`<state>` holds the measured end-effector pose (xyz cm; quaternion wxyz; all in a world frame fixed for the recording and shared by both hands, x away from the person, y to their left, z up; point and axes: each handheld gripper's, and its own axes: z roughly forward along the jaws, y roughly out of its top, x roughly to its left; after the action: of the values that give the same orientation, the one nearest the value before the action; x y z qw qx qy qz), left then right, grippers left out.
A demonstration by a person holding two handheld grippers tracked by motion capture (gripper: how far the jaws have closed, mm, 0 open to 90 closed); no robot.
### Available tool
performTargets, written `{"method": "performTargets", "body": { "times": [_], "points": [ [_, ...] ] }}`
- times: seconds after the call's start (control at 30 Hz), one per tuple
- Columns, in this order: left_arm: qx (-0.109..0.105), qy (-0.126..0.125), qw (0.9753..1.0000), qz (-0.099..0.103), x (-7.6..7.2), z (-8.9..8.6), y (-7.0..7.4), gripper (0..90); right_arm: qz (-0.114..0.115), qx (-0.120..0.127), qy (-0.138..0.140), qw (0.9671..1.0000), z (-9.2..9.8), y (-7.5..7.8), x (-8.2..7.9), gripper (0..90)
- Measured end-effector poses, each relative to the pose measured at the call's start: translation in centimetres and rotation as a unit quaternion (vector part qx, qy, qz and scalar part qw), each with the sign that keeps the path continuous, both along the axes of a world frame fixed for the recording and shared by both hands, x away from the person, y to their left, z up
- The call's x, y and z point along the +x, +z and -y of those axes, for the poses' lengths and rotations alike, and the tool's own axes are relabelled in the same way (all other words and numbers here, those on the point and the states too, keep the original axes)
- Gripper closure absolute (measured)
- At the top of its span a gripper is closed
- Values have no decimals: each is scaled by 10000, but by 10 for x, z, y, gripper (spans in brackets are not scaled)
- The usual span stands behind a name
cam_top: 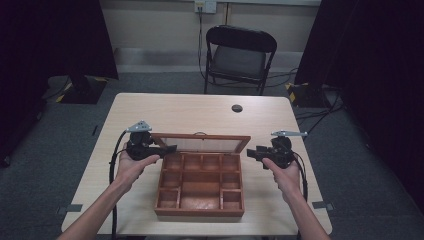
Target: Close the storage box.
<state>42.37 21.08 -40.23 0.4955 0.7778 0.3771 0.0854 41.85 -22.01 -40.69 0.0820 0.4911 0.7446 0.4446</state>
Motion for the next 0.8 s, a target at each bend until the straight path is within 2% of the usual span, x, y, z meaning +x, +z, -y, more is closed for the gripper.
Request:
{"method": "performTargets", "body": {
  "times": [0.17, 0.27, 0.3, 0.47, 0.53, 0.6, 0.67, 0.8],
  "points": [
    [66, 17, 10000, -37, -4, 1, 2, 289, 135, 87, 9, 9999, -3, 14, 3, 505],
    [154, 27, 9999, -65, -5, 1, 2, 229, 130, 103, -76, 9998, -3, 18, 5, 506],
    [200, -7, 9998, -71, -6, 1, 2, 229, 127, 199, 5, 9997, -3, 22, 6, 508],
    [139, 61, 9999, -21, -10, 2, -1, 214, 187, 234, 210, 9993, -10, 33, 5, 513],
    [179, 67, 9998, 15, -12, 2, -2, 203, 125, 433, 299, 9985, -12, 39, 6, 513],
    [202, 39, 9998, -59, -13, 1, -3, 192, 212, 393, 351, 9984, -15, 47, 5, 514],
    [212, 30, 9997, -87, -14, 1, -5, 167, 281, 491, 456, 9974, -18, 54, 5, 518],
    [214, 31, 9998, -30, -16, 2, -7, 160, 420, 595, 690, 9950, -27, 70, 5, 536]
  ]
}}
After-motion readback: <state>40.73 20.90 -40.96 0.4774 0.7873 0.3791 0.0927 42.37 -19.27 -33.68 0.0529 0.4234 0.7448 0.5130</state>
